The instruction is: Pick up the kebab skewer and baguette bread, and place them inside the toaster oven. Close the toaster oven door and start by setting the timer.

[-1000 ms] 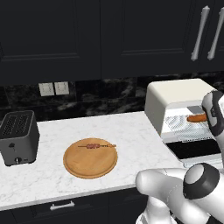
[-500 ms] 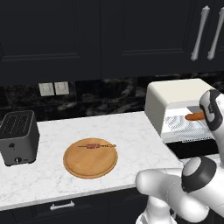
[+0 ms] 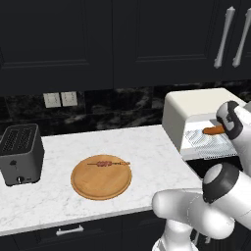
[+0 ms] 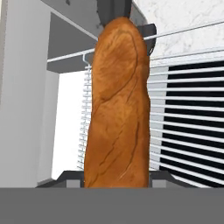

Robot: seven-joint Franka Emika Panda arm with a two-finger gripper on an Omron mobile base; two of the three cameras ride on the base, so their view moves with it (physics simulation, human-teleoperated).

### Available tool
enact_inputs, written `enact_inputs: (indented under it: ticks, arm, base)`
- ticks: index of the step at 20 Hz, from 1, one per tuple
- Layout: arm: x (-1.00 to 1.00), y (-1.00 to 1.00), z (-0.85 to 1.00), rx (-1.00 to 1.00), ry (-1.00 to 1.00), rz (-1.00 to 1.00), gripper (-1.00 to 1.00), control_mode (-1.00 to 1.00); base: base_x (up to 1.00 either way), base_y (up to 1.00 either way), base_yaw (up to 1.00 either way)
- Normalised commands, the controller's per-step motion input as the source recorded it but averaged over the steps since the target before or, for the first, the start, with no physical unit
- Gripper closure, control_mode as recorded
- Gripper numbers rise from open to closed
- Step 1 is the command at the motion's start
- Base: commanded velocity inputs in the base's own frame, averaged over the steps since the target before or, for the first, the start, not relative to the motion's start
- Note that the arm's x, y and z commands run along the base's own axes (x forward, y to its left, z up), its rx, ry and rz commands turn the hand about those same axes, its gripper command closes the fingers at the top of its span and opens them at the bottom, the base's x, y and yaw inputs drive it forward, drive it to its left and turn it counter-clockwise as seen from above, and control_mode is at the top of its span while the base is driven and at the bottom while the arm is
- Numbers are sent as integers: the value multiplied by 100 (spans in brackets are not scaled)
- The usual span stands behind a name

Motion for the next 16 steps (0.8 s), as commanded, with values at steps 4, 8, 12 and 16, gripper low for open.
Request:
enact_inputs:
  ticks: [4, 8, 12, 16]
  arm:
    - [24, 0, -8, 0, 0, 0, 100, -100]
    - [20, 0, -28, 0, 0, 0, 100, -100]
    - [23, 0, -25, 0, 0, 0, 100, -100]
    - [36, 0, -1, 0, 0, -1, 100, -100]
  base:
    - [0, 0, 0]
    - [0, 0, 0]
    - [0, 0, 0]
    - [0, 0, 0]
